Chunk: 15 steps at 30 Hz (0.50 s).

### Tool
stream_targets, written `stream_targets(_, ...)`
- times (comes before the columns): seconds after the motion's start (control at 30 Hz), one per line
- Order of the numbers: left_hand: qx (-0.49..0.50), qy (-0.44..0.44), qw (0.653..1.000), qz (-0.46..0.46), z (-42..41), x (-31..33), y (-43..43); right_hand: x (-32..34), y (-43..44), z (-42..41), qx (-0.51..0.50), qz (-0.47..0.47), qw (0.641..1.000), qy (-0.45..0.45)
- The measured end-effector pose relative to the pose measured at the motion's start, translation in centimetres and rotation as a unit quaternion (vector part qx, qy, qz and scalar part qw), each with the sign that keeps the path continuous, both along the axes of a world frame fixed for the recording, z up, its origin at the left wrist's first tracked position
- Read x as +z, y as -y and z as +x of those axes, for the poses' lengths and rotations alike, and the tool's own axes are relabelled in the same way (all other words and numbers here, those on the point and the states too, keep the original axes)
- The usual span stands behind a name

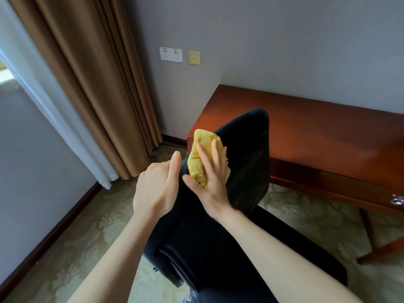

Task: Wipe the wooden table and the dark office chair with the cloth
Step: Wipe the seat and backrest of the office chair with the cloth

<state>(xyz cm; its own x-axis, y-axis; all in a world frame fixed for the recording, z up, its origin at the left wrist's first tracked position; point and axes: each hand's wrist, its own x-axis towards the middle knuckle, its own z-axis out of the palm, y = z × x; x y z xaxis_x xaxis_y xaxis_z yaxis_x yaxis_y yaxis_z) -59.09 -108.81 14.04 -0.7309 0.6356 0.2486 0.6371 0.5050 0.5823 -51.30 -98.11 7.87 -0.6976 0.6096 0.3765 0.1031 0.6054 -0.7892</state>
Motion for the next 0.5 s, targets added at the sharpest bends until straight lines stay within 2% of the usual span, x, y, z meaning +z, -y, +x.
stream_targets(0.13, 0.031, 0.088, 0.995, 0.039, 0.2, -0.2, 0.4, -0.7, 3.7, 2.0, 0.066, 0.026, 0.996, -0.049)
stream_targets(0.27, 0.032, 0.176, 0.979, 0.093, 0.7, -0.1, 1.4, -0.5, 3.3, 3.0, 0.097, 0.092, 0.986, -0.098)
stream_targets(0.37, 0.042, 0.160, 0.983, 0.075, 0.9, 0.0, 2.1, -0.5, 3.0, 2.3, 0.108, 0.117, 0.980, -0.119)
stream_targets(0.5, 0.067, 0.113, 0.991, 0.039, 1.8, 0.3, 2.4, -1.8, 2.9, 1.0, 0.076, 0.252, 0.961, -0.079)
